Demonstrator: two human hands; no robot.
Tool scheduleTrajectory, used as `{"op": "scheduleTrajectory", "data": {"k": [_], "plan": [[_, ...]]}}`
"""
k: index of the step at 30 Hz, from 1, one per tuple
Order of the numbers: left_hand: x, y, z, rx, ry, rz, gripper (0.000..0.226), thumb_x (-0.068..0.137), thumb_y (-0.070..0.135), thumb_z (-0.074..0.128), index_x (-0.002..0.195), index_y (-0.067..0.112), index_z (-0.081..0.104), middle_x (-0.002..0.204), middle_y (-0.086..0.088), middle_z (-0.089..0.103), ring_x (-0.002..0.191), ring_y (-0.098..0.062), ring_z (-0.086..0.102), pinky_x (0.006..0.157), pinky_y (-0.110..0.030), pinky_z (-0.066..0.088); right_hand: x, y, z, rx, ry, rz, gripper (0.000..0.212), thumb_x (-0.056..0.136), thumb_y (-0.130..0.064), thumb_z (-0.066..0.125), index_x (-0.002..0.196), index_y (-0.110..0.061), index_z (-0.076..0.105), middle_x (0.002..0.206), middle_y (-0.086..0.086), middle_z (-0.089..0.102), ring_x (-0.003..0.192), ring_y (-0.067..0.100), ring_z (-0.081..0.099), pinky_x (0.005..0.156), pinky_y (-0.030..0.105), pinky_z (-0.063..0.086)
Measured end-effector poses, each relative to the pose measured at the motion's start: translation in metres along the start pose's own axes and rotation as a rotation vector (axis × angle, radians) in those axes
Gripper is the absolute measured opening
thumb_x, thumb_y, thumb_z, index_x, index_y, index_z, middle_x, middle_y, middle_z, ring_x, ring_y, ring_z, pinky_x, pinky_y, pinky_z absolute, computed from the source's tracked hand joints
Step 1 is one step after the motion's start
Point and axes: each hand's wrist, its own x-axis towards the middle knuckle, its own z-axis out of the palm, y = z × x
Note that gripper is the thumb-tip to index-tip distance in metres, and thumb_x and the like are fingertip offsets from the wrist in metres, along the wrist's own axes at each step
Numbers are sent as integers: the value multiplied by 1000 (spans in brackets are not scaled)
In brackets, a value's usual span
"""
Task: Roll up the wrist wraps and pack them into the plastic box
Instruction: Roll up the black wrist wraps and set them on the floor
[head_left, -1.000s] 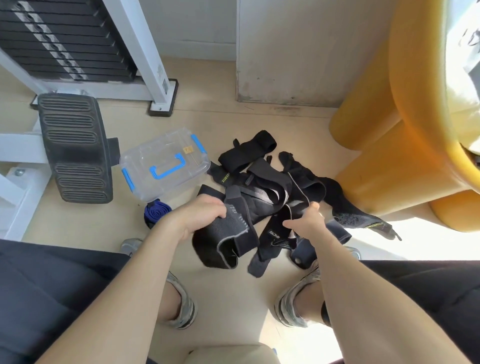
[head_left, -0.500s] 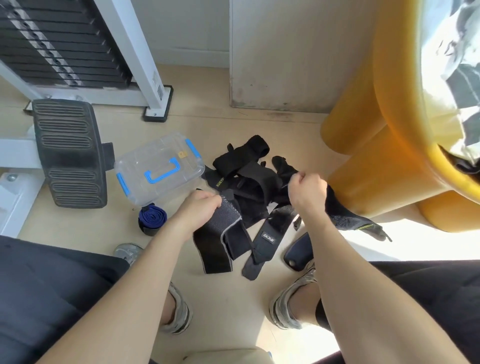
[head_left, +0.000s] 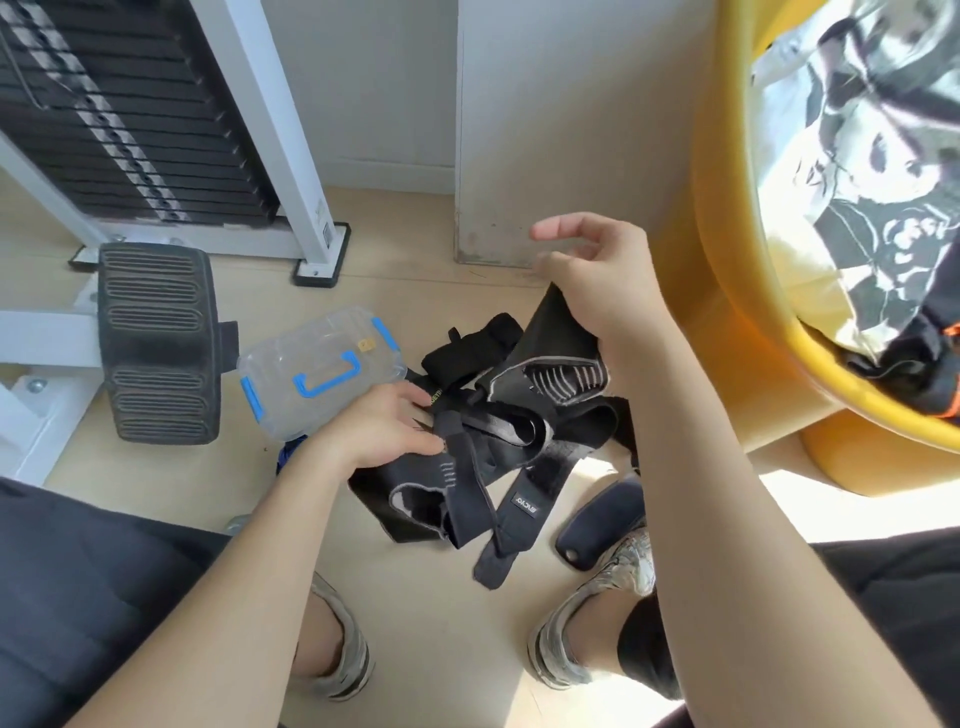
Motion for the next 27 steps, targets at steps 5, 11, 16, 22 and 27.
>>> {"op": "scheduleTrajectory", "data": {"k": [5,11,16,22,27], "plan": [[-18,17,-3,37,10,254,113,69,41,102,158,60,35,136,18,59,122,-1,59,90,-18,45,-10,-25,3,139,-273,15,26,93,-9,77,107,-30,81,78,12,64,65,26,55,62,39,57],[-31,25,-7,-18,-94,383,76,81,23,95,139,51,54,131,28,64,121,14,58,91,-6,47,-18,-28,19,105,-491,-86,19,95,-10,82,111,-19,79,64,4,34,58,21,28,57,28,29],[-32,13,-19,33,-156,255,36,85,22,93,115,32,74,110,21,81,99,2,76,82,-14,57,-16,-26,22,9,-319,-151,21,93,-3,79,110,-16,79,54,-14,29,49,8,22,49,19,23],[-35,-3,-44,252,-201,18,23,88,48,88,95,32,72,79,22,79,80,-2,76,72,-22,59,1,-6,5,-313,11,-109,34,88,1,62,101,-26,78,60,-10,50,41,3,38,44,14,34],[-48,12,-61,-95,-277,74,24,89,25,90,110,15,83,111,-14,83,105,-38,80,99,-57,63,-5,3,2,-775,-532,86,64,91,-82,61,135,-36,71,136,-4,70,123,23,64,98,36,47]]}}
